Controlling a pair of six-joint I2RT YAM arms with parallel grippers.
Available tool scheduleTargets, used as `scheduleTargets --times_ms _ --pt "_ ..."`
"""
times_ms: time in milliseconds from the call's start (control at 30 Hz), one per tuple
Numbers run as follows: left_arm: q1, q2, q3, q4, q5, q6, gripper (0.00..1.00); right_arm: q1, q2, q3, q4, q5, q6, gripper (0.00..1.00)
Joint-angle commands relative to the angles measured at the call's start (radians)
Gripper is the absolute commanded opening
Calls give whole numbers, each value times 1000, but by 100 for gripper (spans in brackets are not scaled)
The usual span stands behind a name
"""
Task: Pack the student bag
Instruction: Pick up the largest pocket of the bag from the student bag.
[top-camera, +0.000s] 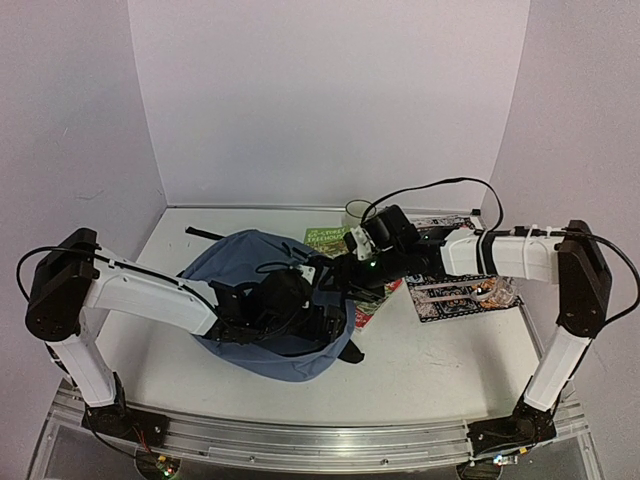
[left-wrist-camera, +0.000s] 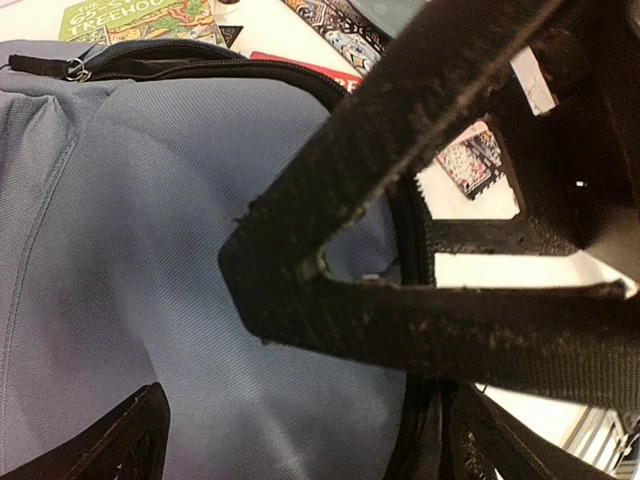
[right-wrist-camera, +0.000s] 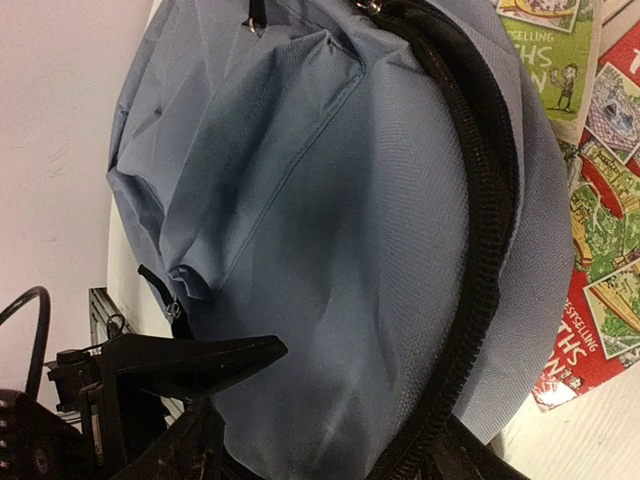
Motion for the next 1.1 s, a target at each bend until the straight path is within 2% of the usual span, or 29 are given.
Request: scheduleTargets --times_ms 0,233,400,500,700,867,933,1067 --pt "0 -25 15 67 -17 -41 98 9 -61 24 46 -35 -18 62" --pt "43 -47 -3 94 -38 -117 95 9 -51 19 139 -104 16 56" --pt "87 -48 -12 107 -11 -170 88 9 -31 9 185 -131 54 53" --pt "106 -55 -21 113 -3 -201 79 9 -23 -5 210 -135 76 52" --pt "133 -51 -36 116 18 -224 55 9 -25 -17 212 -108 83 52" --pt "148 -78 -52 107 25 -205 13 9 -38 -22 162 -43 64 56" --pt "158 -107 -61 92 16 -177 3 9 -50 -32 135 -7 48 58" --pt "188 -178 -57 5 -11 -109 0 8 -78 -34 70 37 -5 60"
